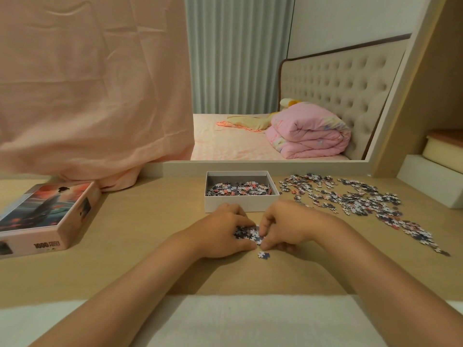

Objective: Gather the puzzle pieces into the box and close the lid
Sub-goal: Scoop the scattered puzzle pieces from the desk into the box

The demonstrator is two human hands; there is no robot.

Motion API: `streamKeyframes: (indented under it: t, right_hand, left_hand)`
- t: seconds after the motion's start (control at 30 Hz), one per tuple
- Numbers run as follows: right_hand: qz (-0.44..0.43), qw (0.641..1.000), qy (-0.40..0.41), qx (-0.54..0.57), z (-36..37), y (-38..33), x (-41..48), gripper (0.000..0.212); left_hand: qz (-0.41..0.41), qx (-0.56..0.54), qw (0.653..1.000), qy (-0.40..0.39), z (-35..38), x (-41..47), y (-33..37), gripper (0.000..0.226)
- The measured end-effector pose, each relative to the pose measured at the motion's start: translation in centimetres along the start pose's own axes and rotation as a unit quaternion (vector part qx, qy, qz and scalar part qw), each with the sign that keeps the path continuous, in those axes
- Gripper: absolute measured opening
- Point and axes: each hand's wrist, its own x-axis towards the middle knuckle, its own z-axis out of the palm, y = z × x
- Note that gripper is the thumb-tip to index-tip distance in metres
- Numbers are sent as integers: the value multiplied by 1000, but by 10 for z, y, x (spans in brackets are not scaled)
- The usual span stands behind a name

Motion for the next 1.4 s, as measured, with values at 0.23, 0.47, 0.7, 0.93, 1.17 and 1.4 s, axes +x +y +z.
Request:
streamKeyframes:
  t: [0.23, 0.47, 0.7, 0.93, 1.17, 1.4]
  right_hand:
    - [-61, 997, 39, -36, -5, 3, 2, 45]
    - [-40, 996, 7, -84, 5, 8, 10, 84]
    - [-47, 990, 27, -131, 4, -2, 7, 101]
    - [-59, 985, 19, -163, 14, -11, 10, 82]
    - [-73, 991, 51, -97, 19, -15, 15, 58]
    - [-57, 994, 95, 8, 24, -15, 21, 30]
  left_hand:
    - [-34, 2, 998, -49, -28, -5, -10, 85]
    - [-48, 55, 988, -138, -31, -4, -7, 82]
    - [-67, 45, 989, -125, -39, -5, -7, 97]
    - [-74, 68, 985, -140, -33, -6, -4, 80]
    - [-77, 10, 994, -75, -31, -3, -2, 54]
    - [-76, -34, 996, 7, -24, 0, -3, 20]
